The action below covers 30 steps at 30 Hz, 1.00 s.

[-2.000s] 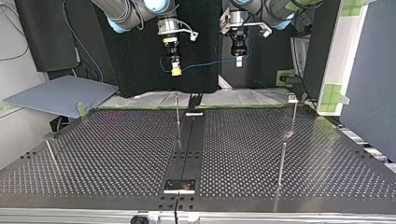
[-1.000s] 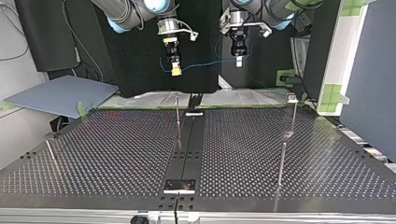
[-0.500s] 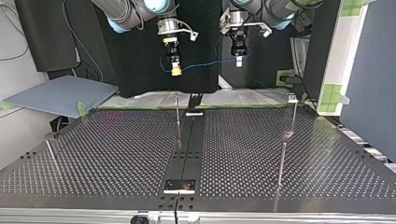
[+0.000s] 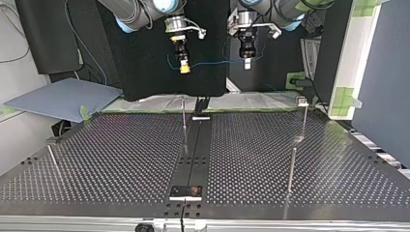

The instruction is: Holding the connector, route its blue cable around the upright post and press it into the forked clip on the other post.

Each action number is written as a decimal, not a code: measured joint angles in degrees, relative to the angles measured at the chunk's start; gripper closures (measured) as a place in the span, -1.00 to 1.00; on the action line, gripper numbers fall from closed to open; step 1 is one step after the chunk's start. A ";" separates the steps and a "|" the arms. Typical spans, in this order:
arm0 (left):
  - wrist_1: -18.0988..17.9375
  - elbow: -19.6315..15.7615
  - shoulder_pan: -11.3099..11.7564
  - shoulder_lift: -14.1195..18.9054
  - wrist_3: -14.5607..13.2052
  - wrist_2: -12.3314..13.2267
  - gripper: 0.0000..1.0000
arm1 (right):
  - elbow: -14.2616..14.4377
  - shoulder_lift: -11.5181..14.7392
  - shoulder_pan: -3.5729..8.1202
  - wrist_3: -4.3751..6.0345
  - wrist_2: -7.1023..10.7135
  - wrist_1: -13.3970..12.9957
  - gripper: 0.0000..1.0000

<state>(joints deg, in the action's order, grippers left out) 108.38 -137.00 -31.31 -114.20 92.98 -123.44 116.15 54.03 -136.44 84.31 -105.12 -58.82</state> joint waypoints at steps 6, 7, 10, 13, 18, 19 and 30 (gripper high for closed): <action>0.00 0.00 0.00 0.00 0.00 0.00 1.00 | 0.00 -0.08 -0.01 0.00 0.00 0.01 1.00; 0.00 0.00 0.00 0.00 0.00 0.00 1.00 | 0.01 -0.08 -0.01 0.00 0.00 0.01 1.00; 0.04 0.05 -0.04 -0.05 0.04 -0.05 0.94 | 0.01 -0.09 -0.01 0.00 0.00 0.01 1.00; 0.47 0.84 -0.85 -0.85 0.85 -0.85 0.94 | 0.01 -0.09 -0.01 0.00 0.00 0.01 1.00; 0.76 3.51 -3.51 -3.52 2.44 -3.52 0.94 | 0.01 -0.09 -0.01 0.00 0.00 0.01 1.00; 0.76 3.96 -3.95 -3.95 2.54 -3.95 0.94 | 0.01 -0.09 -0.01 0.00 0.00 0.01 1.00; 0.79 5.87 -7.48 -9.58 2.72 -5.78 0.94 | 0.01 -0.09 -0.01 0.00 0.00 0.01 1.00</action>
<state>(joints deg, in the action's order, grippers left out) 109.17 -131.13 -38.79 -123.77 95.71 -129.22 116.16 53.93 -136.45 84.31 -105.12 -58.81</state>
